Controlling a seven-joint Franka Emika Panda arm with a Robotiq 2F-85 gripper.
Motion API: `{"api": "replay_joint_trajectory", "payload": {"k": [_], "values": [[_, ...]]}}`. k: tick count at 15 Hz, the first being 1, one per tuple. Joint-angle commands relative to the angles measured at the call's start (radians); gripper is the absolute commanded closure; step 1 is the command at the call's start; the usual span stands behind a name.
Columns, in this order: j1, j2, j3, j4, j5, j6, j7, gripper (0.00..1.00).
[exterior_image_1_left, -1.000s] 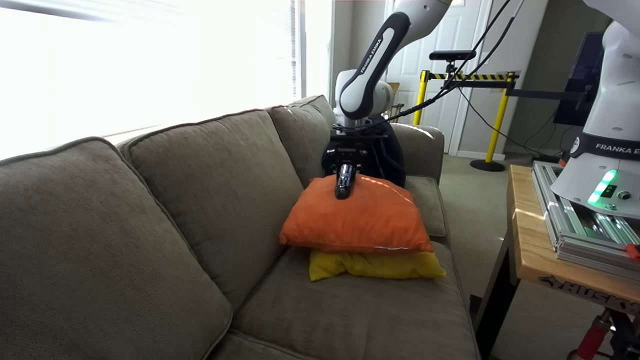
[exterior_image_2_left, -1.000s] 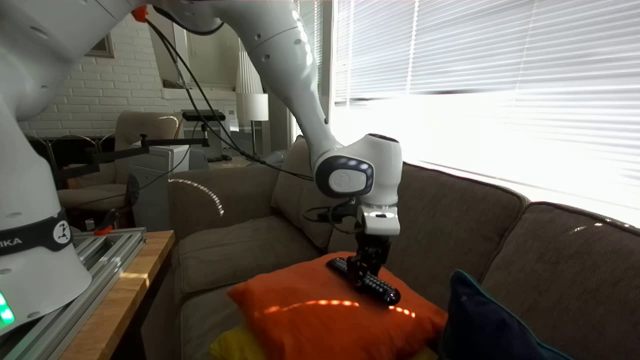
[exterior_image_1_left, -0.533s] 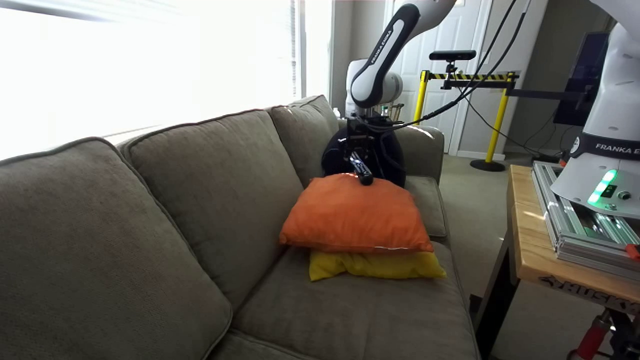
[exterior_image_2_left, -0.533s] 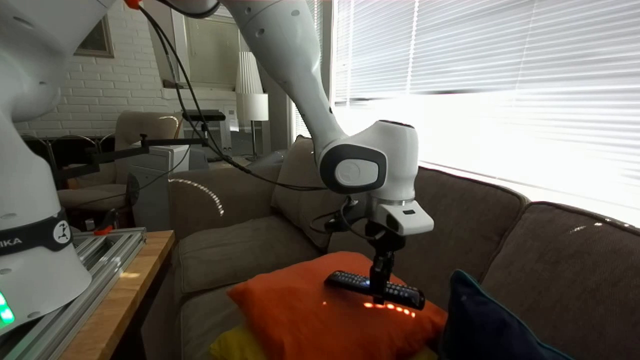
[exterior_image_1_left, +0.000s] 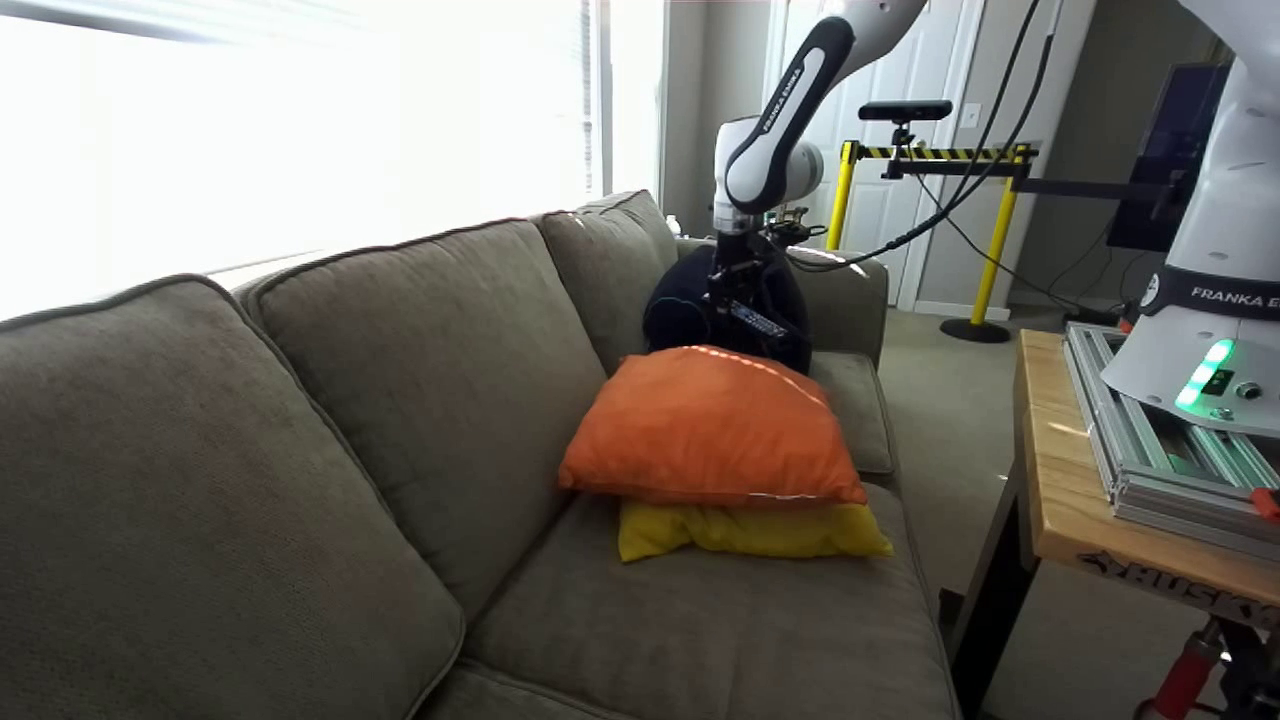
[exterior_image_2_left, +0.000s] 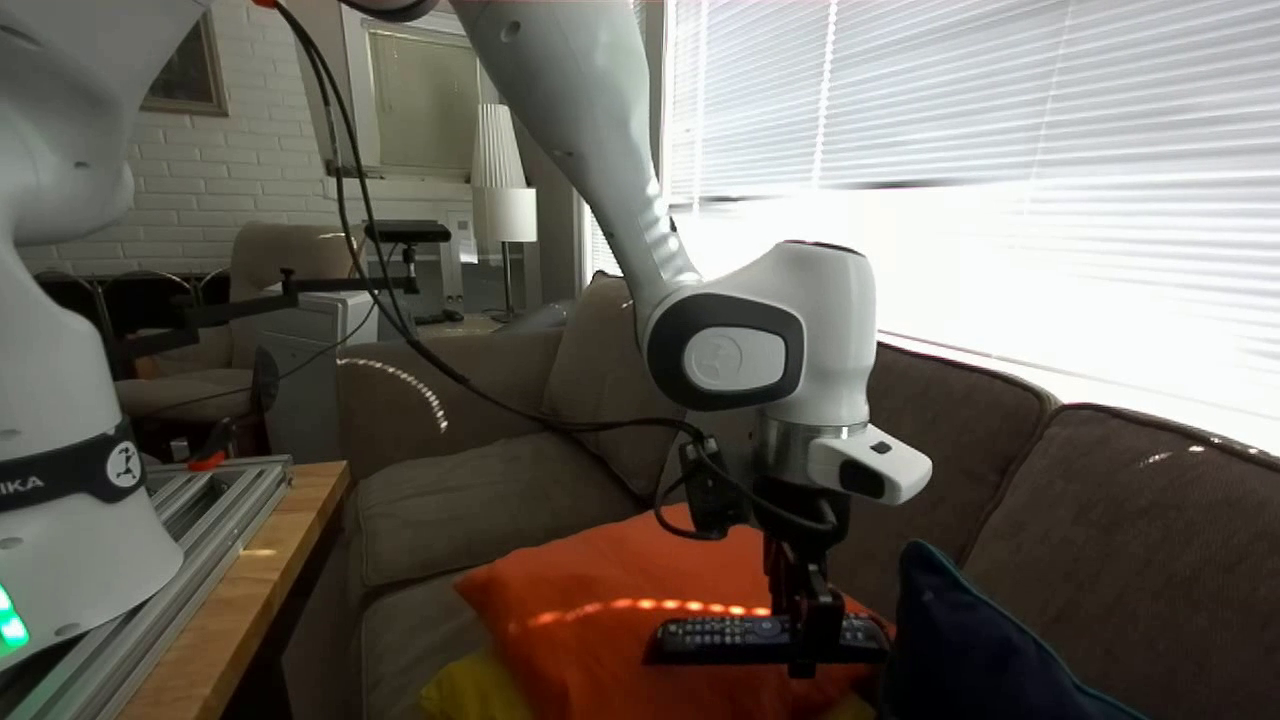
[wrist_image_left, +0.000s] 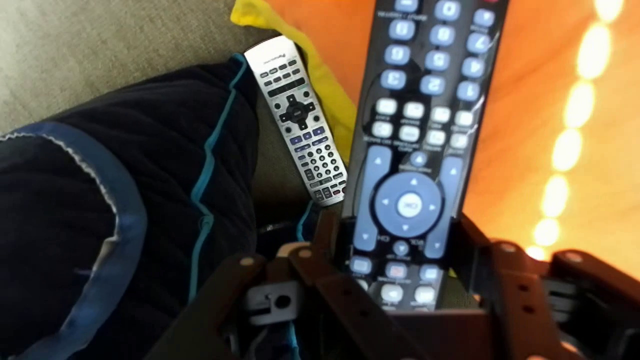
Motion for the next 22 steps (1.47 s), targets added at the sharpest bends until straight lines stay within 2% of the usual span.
{"api": "replay_joint_trajectory", "payload": {"k": [1,2,6,7,12,15,17,22], "values": [[-0.023,-0.01,0.015,-0.024,-0.088,0.03,-0.131,0.69],[-0.021,0.001,0.011,0.0,-0.051,0.001,-0.067,0.44],[-0.023,0.001,0.016,-0.004,-0.072,0.005,-0.109,0.44],[-0.023,0.001,0.016,-0.004,-0.072,0.005,-0.111,0.69],[-0.011,0.032,-0.005,0.005,-0.203,0.026,-0.242,0.69],[-0.017,0.067,-0.018,0.015,-0.291,0.08,-0.304,0.69],[-0.033,0.114,-0.017,0.031,-0.31,0.164,-0.317,0.69],[-0.12,0.227,0.052,0.069,-0.281,0.322,-0.383,0.69]]}}
